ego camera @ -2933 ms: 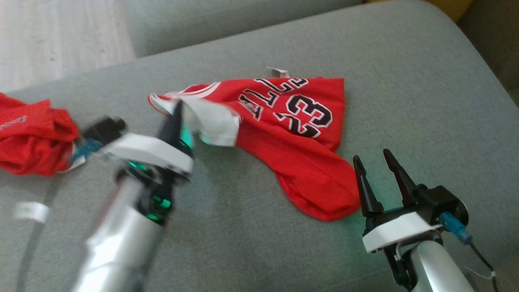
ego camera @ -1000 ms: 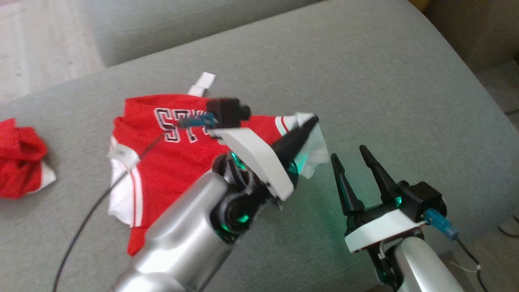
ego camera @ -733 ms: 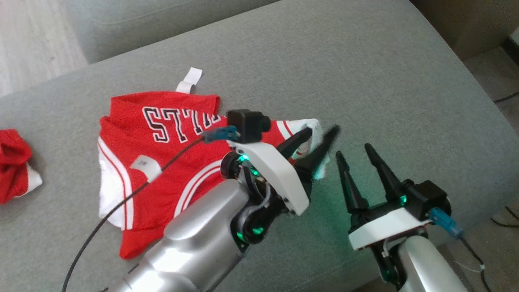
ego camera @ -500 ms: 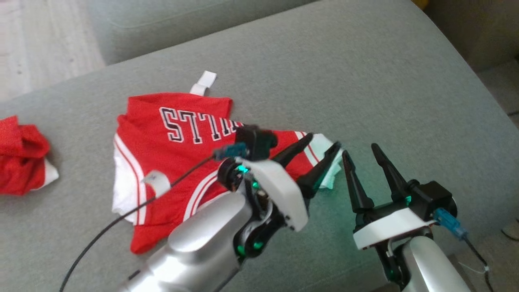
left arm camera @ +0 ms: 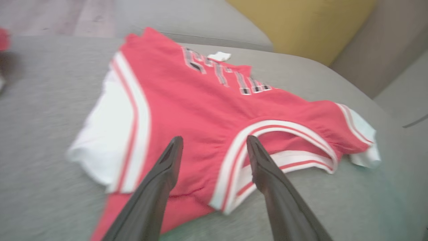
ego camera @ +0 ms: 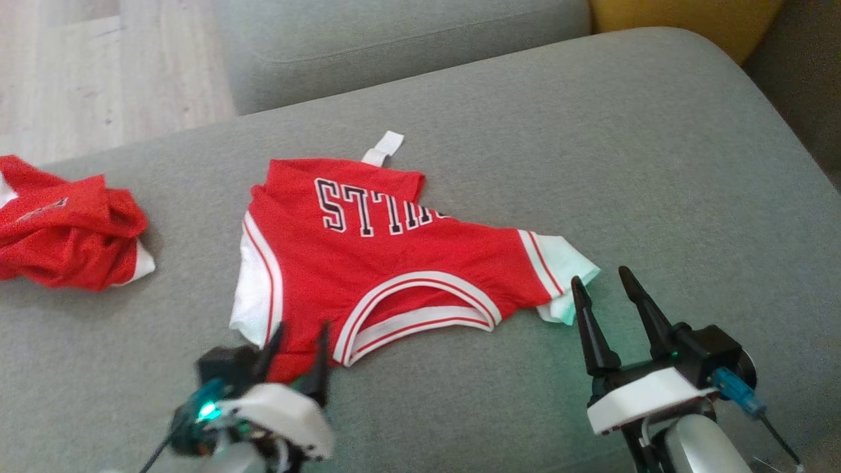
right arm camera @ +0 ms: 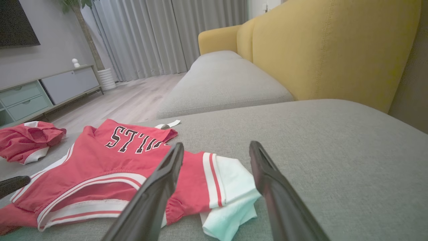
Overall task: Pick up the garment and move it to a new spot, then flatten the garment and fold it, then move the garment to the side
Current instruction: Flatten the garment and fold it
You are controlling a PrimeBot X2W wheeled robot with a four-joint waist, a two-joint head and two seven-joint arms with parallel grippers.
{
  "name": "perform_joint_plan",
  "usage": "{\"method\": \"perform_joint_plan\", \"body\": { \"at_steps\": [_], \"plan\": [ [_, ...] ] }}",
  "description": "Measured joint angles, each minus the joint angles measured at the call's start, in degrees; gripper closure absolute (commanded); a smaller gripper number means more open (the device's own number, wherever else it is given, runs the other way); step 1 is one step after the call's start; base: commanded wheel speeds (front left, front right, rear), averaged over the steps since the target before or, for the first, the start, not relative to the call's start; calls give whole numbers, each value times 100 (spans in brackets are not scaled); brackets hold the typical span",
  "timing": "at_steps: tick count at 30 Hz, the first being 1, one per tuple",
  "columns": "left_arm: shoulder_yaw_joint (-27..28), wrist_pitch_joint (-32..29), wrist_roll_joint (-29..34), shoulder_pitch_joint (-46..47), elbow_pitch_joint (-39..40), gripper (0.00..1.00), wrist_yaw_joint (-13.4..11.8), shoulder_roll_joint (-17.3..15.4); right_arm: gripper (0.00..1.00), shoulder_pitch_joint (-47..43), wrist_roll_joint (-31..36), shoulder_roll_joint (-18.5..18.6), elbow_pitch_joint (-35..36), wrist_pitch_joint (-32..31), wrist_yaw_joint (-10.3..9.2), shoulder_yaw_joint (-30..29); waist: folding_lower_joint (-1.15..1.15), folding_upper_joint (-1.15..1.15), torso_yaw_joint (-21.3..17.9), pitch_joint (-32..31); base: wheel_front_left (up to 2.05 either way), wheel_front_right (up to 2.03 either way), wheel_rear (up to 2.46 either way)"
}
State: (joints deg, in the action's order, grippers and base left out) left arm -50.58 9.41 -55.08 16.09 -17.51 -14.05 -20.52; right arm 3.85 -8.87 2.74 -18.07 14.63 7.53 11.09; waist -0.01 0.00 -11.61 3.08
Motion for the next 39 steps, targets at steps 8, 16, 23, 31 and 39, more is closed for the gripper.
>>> {"method": "perform_joint_plan", "body": {
  "at_steps": [8, 16, 23, 31, 39],
  "plan": [
    [651, 261, -447, -303, -123, 0, -203, -172, 0, -34, 57, 0, -1, 0, 0, -16, 0, 0, 312, -3, 0, 0, 0],
    [711, -88, -883, -193, -444, 0, 214, 24, 0, -18, 56, 0, -2, 0, 0, 67, 1, 0, 408, 105, 0, 0, 0],
    [778, -281, -1067, 119, -818, 0, 425, 174, 0, 38, 56, 0, -13, 0, 0, 126, 2, 0, 319, 229, 0, 0, 0],
    [825, -378, -1262, 238, -1024, 75, 742, 296, 0, 39, 56, 0, -16, 0, 0, 116, 1, 0, 222, 285, 0, 0, 0],
    [822, -203, -1194, 385, -1067, 100, 856, 327, 0, 40, 54, 0, -70, 0, 0, 71, 1, 0, 199, 162, 0, 0, 0]
  ]
}}
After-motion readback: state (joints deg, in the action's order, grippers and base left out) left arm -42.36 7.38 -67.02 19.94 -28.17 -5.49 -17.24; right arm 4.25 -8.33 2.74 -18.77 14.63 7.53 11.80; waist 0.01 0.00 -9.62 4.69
